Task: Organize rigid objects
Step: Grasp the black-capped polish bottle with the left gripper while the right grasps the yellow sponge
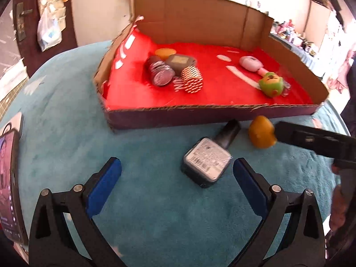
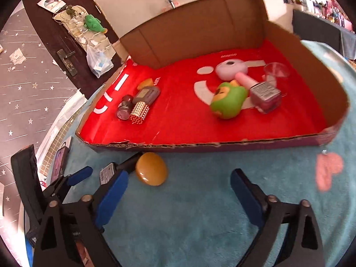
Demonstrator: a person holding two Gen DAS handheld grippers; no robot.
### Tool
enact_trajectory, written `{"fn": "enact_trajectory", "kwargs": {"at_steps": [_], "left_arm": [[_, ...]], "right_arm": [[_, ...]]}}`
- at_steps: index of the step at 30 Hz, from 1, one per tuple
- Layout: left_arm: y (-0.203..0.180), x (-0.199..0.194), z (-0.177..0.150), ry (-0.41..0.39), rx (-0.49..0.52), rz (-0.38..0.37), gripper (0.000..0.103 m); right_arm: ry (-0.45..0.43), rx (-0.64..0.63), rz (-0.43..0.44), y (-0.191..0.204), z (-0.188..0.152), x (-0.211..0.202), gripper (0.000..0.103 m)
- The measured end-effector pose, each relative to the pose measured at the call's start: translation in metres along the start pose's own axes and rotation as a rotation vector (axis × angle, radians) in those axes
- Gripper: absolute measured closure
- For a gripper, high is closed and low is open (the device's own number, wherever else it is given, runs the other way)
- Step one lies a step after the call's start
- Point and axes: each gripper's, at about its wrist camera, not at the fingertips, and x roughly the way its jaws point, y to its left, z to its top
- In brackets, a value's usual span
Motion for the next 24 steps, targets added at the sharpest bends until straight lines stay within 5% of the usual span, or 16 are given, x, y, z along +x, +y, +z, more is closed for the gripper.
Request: {"fn": "enact_trajectory", "kwargs": {"at_steps": [6,12,16,19,24], "left_arm": [[-0.002,0.0,0.005,-0.009,0.028,-0.012,0.001],[0.003,0.003,0.003,0.001,0.014,-0.026,0.001],[0.0,0.002,0.004,-0.007,0.028,-0.045,0.004],[-0.003,0.002,0.006,-0.007,0.038,-0.086,0.013],[-0.011,0.004,0.005,-0.003,0.062,-0.107,0.037]], "right_arm": [[0.004,-0.002,0.004,0.005,0.004,0.011,0.028],[0.011,-0.06,-0.022,0.021,0.006,0.021,0.03],[0.025,-0.098,-0.008,0.031,0.006,0.026,0.05],[0.036,-0.104,0.018,0.034,0.005,0.028,0.063],[0.036,-0.098,0.019,0.031,0.005,0.023,0.063]]}}
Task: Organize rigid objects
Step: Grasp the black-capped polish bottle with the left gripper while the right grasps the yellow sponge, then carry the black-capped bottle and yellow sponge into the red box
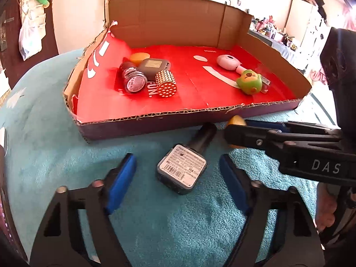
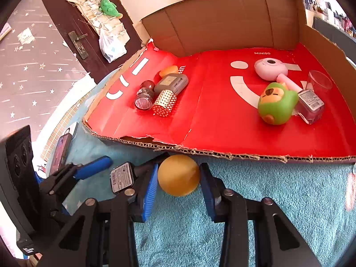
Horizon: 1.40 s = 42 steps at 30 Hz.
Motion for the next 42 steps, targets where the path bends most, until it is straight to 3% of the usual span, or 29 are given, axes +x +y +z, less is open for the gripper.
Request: {"fn": "enact_trajectory", "kwargs": {"at_steps": [1,3,4,9,13,23,42], "left_arm": [[0.0,0.0,0.0,-0.001,-0.001,-0.005,0.04],[0.0,0.0,0.0,-0.005,-0.003,-0.008,0.057],[0.0,-0.001,0.001,-0.006,-0.004,-0.014,0.06],[0.0,-0.003,-0.001,-0.01,-0.018,-0.029,0.061],[0.0,-0.009,-0.003,-0.014,-0.035,-0.055,0.061],[0.003,-0.013,-0.008,-0.013,-0.047,-0.056,0.061],[-0.01,-0.052,0.006,-0.124,-0.031,-0.117,0.061]], "right_arm": [[-0.004,-0.006,-0.019,-0.001,0.0,-0.003,0.063],[-0.008,-0.033,-0.071,-0.002,-0.002,-0.01,0.063],[-0.007,-0.045,-0.098,-0.003,-0.003,-0.014,0.063],[0.012,-0.085,-0.21,-0.01,-0.01,-0.026,0.063],[0.009,-0.102,-0.232,-0.012,-0.015,-0.028,0.063],[-0.017,-0.053,-0.194,-0.018,-0.017,-0.02,0.063],[-0.078,-0.071,-0.121,-0.003,-0.014,-0.063,0.063]]}}
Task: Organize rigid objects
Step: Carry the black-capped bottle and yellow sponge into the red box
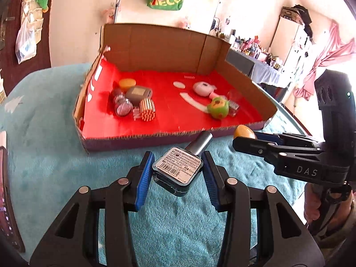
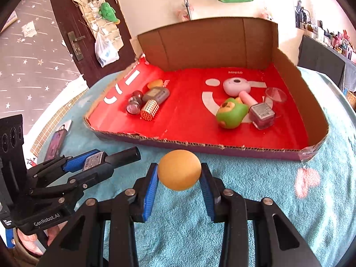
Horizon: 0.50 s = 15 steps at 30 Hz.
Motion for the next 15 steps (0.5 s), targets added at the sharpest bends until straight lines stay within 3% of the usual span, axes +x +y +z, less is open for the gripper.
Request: {"fn": "enact_trajectory", "kwargs": {"at_steps": [15], "left_arm": [[-0.004,0.013,0.036,-0.046,0.028,0.011,0.061]], "right_arm": [[-0.045,-0.005,-0.002,-0.002,0.023,-0.004,0.063]]}}
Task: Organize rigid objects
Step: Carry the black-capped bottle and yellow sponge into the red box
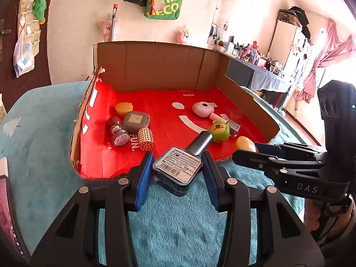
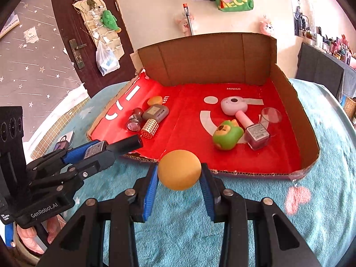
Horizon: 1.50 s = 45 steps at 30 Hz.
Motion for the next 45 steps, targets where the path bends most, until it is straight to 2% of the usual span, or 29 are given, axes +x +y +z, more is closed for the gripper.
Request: {"fn": "enact_trajectory", "kwargs": {"at_steps": [8,23,34,45], "left_arm": [[0.007,0.027,0.009,0.042,-0.011,0.004,0.061],[0.021,0.068,0.005,0.133,-0.032,0.007,0.061],[0.027,0.083,0.008,0.152,-0.038,0.028,0.061],[0.031,0.094,0.011,0.17,-0.051,0.056,0.061]], "right_arm": [[0.019,0.024,0.001,-0.012,0.012,0.019,0.063],[0.077,0.03,-0.01,-0.022,0.021,0.057,0.063],[0.117,0.021,-0.031,-0.023,0.024,0.074,0.063],[0.118,-0.003,-0.059,-0.019,0.026,0.083,0.063]]}}
